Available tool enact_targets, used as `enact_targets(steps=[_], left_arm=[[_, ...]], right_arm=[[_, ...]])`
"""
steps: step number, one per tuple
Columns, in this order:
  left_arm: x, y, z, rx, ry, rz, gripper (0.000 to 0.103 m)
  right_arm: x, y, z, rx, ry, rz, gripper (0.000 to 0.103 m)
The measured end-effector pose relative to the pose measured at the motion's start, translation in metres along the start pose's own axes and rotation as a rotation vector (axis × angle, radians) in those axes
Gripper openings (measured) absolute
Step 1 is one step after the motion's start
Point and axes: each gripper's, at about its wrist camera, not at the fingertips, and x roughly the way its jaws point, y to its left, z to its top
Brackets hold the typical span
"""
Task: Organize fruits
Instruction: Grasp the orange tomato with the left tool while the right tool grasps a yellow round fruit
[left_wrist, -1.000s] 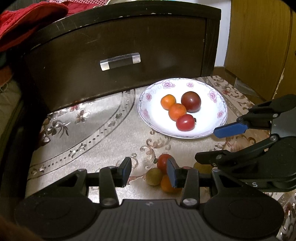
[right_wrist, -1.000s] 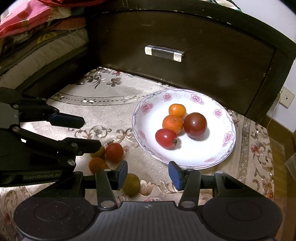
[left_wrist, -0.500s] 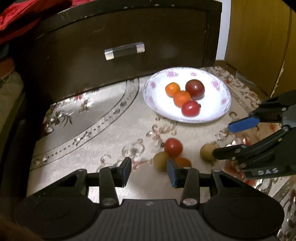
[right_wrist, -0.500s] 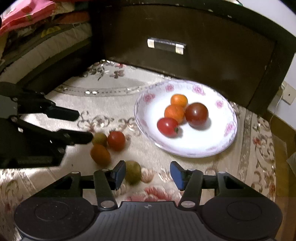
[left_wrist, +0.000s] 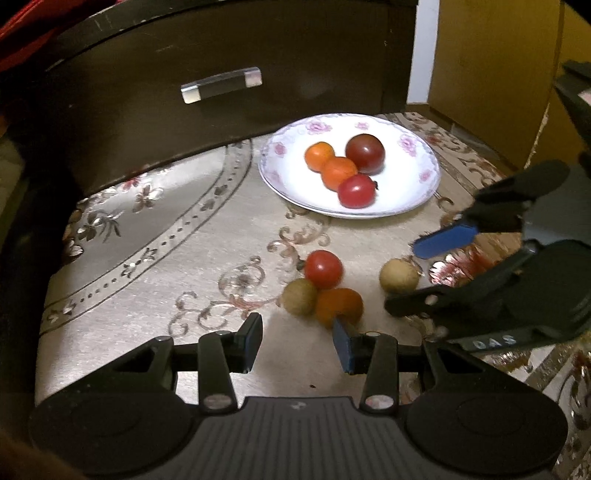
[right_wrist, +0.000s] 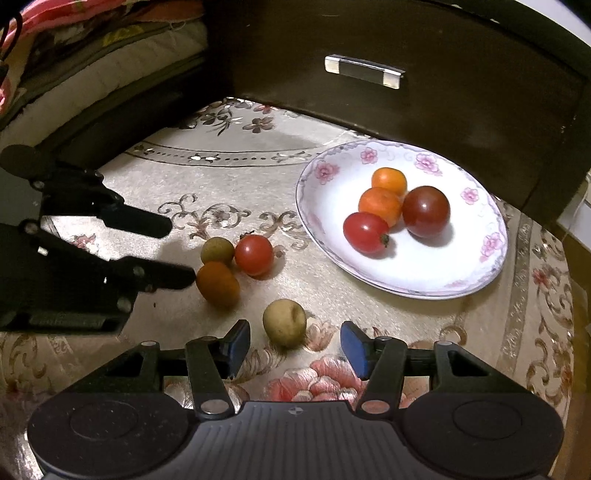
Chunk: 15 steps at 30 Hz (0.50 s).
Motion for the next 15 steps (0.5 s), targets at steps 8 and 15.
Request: enact_targets(steps=[8,15], left_arm=[[0.004,-0.005,-0.001,-0.024,0.02,-0.071,0.047],[0.018,-0.015,0.0,-0.039,0.044,-0.075,0.047]], right_arm=[[0.008,0.0,0.005,0.001,0.009,0.008,0.026],[0.004,-0.006,0.004,0.033,0.024,-0.01,0.022]])
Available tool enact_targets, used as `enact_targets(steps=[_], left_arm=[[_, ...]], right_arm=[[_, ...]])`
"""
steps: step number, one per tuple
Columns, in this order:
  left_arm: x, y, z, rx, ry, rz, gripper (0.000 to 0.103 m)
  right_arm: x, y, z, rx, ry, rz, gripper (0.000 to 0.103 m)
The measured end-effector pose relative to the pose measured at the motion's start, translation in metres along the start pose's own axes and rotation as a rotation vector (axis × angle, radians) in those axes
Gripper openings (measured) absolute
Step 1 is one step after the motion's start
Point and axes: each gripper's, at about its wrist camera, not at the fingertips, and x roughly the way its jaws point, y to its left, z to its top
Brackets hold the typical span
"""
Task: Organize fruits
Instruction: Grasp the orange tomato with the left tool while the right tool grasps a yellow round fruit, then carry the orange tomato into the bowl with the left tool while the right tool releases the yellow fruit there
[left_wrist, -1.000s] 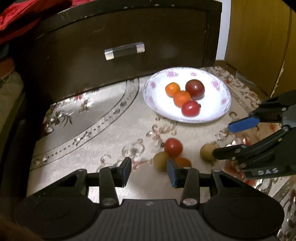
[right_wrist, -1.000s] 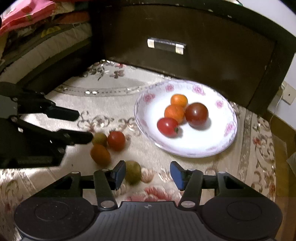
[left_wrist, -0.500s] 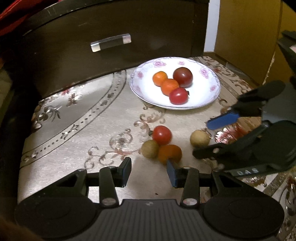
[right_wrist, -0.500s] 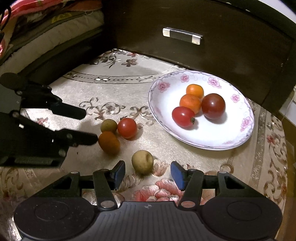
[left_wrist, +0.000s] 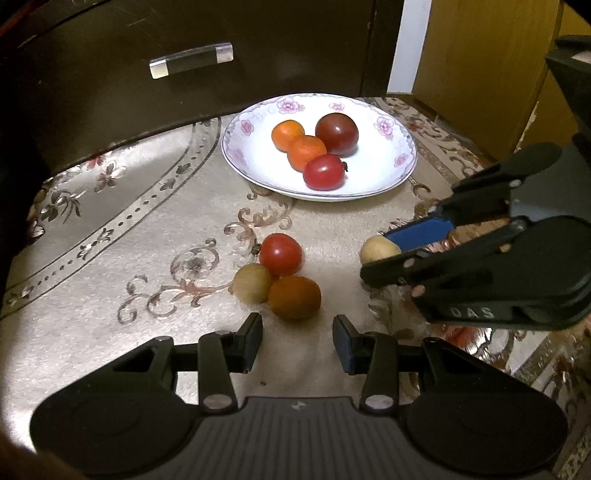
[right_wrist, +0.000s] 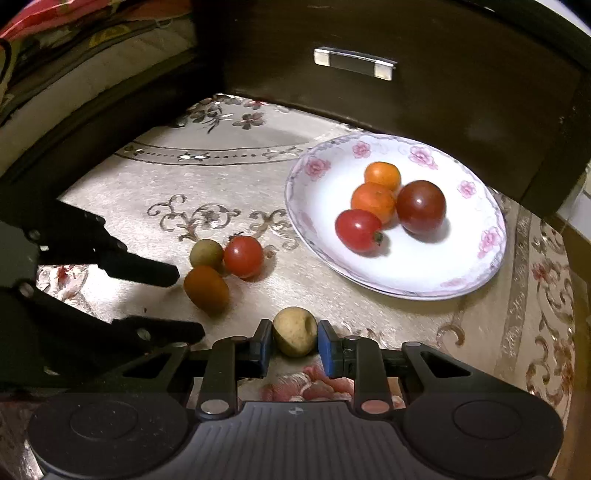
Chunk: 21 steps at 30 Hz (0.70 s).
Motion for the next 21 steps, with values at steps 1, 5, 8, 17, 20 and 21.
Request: enact_targets(steps=[1,5,8,17,20,21], left_arm=[[0.0013,-0.0008,0.0014,-0.005,-0.004,0.004,0.047],[0.0059,-0.0018,0.0061,-0.02,-0.015,0.015,0.047],[0.0076,-0.0038,0.0085,-0.02,-0.024,0.024,0.046],[0.0042,-0.0072,0.0076,0.004,-0.023,0.029,0.037],[0.0019,-0.0068,0.0073,0.007,-0.025,0.031,0.037],[0.0009,-0.0064,0.0075,0.005,-0.028,0.031,0.037]], right_arm=[[-0.0007,-0.0011,-0.0008,0.003,0.002,0.0,0.022],[-0.0031,-0.0049,-0.0028,0.013,0.005,0.005,0.022],[-0.0038,-0.0068,-0.0037,0.019,0.008,0.009,0.022],[-0.0065,-0.01,-0.004,0.034,0.01,-0.004,0.022],[-0.0076,-0.0104,-0.0031,0.041,0.009,-0.001,0.022],[-0.0082,-0.0103,-0.0026,0.041,0.007,0.0,0.022]])
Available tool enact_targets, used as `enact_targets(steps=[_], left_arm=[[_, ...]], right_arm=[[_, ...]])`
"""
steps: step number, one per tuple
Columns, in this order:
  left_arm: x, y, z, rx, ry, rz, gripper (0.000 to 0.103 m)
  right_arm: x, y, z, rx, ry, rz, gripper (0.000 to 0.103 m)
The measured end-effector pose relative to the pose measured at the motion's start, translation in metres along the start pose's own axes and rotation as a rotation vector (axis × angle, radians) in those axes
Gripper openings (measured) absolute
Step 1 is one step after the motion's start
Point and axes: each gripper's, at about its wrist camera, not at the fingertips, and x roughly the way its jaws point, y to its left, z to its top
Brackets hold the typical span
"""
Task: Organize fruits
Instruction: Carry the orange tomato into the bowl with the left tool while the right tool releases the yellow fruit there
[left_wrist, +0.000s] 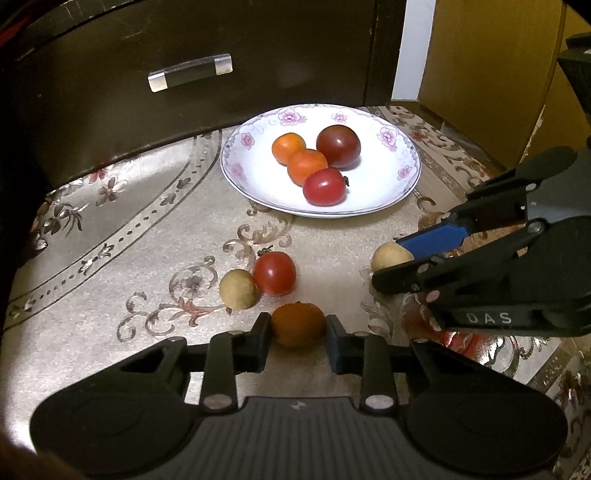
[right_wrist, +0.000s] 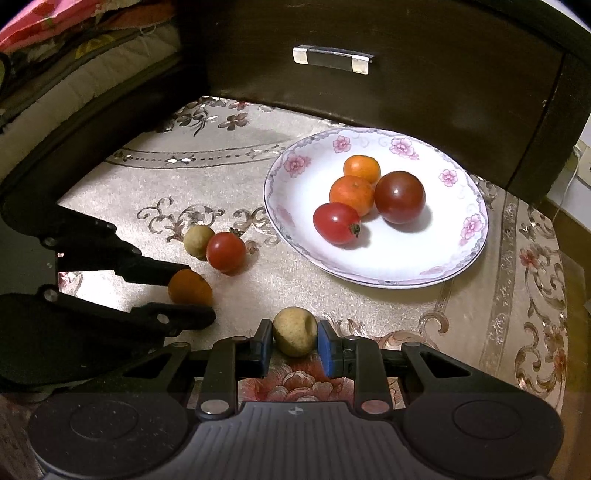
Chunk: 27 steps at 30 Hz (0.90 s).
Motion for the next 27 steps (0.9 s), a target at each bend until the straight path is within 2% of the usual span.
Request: enact_targets(steps=[13,27], left_arm=[[-0.009,-0.001,0.024,-0.011,-0.069,0.004,0.037],[0.002,-0.008,0.065,0.001,-0.132,0.021,0.037]], right_arm=[[-0.017,-0.008,0.01,0.034,-0.059,0.001,0.022],[-0.02,-0.042,0.028,0.118,-0.112,-0.066,0.022]])
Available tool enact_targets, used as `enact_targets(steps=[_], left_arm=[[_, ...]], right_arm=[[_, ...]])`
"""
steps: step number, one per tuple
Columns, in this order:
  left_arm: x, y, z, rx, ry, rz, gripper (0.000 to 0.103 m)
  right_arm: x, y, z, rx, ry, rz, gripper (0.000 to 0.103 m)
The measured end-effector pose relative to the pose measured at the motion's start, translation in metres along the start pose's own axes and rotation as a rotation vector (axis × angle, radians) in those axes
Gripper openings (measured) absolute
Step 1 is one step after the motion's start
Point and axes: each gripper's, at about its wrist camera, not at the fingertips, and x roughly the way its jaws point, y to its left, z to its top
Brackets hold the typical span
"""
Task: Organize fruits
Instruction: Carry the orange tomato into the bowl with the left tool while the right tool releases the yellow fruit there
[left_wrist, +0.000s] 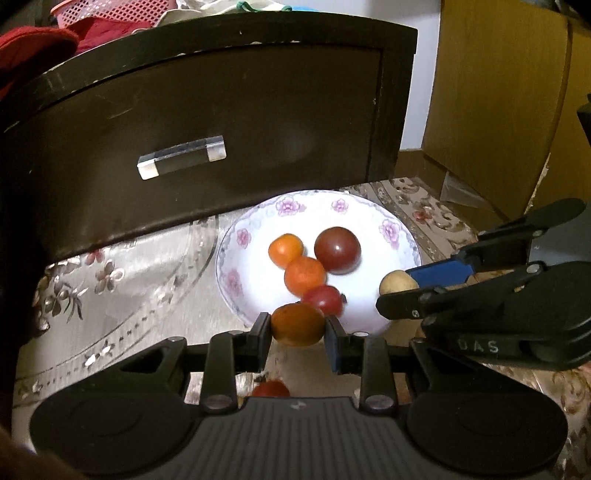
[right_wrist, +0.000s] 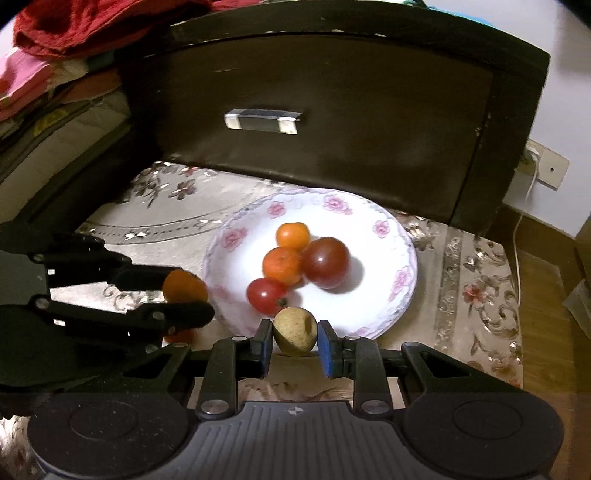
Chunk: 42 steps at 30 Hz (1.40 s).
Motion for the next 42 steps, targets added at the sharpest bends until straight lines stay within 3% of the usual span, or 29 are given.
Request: enact_targets(steps=[14,42], left_arm=[[0.02,0.012,0.004,-0.028,0.003,0.033,0.037],[-0.008,0.021,0.004,-0.043,-0.034,0.064,0.039]], right_arm=[[0.019,-0.015,0.009,0.035,-0.002,-0.039,0.023],[0.002,-0.013,0.015,0.058,-0.075,-0.042,0.027]])
